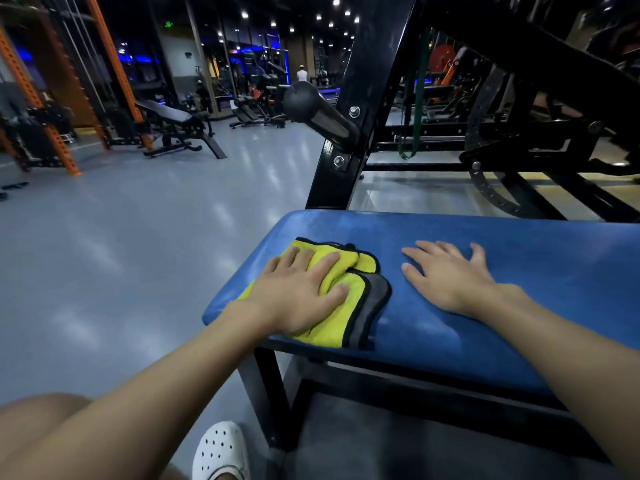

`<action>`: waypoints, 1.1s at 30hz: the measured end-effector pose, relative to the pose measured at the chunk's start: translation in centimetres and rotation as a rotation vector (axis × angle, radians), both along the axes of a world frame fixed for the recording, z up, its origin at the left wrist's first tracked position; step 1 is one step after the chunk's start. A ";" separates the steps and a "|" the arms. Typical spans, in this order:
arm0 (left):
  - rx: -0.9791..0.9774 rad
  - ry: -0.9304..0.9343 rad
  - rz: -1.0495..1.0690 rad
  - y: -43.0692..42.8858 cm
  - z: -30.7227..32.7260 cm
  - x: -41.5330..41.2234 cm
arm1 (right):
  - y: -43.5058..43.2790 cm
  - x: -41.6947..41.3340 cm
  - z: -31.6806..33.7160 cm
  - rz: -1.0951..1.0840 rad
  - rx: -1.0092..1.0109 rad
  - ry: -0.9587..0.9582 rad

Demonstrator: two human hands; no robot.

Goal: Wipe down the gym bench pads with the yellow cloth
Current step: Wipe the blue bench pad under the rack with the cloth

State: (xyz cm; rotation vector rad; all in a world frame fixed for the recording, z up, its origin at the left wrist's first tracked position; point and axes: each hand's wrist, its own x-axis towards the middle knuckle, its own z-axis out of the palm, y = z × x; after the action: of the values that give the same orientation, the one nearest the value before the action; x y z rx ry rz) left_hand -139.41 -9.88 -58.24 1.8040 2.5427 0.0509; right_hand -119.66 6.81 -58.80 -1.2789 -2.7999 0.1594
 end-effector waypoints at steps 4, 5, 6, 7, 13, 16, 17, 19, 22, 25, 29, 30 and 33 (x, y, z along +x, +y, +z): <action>0.088 0.020 0.013 -2.7 0.1 1.2 | 0.1 -0.7 1.0 0.021 0.059 0.081; 0.091 0.027 0.005 -2.9 0.1 1.4 | 0.1 -1.1 1.2 0.016 0.028 0.143; 0.076 0.037 -0.005 -2.9 0.1 1.5 | 0.2 -1.5 1.4 0.018 -0.009 0.176; 0.056 0.046 -0.009 -2.6 0.0 1.4 | 0.3 -1.9 1.4 0.030 -0.042 0.168; -0.014 0.000 0.014 2.9 0.1 -2.3 | 1.0 -2.4 -0.4 0.071 -0.112 0.050; 0.028 -0.003 0.000 6.5 -0.1 -4.8 | 0.9 -2.6 -0.6 0.071 -0.108 0.043; 0.038 -0.001 -0.002 7.8 -0.1 -5.5 | 1.0 -2.8 -0.6 0.063 -0.104 0.040; 0.042 -0.001 0.006 10.6 0.0 -6.8 | 1.2 -3.0 -0.8 0.052 -0.086 0.033; 0.043 -0.010 0.025 14.4 0.2 -8.4 | 1.5 -3.1 -1.2 0.052 -0.067 0.032; 0.041 -0.032 0.055 17.5 0.7 -9.3 | 1.6 -3.2 -1.3 0.050 -0.066 0.045; 0.031 -0.019 0.090 18.9 0.8 -9.6 | 1.8 -3.1 -1.3 0.056 -0.071 0.046; 0.039 -0.019 0.085 18.7 0.6 -9.5 | 1.8 -3.1 -1.3 0.053 -0.074 0.047; 0.059 -0.014 0.065 16.8 0.1 -9.1 | 1.8 -3.1 -1.1 0.046 -0.077 0.047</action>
State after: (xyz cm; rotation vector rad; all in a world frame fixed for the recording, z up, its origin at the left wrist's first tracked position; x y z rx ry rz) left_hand -148.46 6.87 -58.14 1.7336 2.6162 0.1402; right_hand -122.72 8.58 -59.95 -1.2098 -2.8098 0.2984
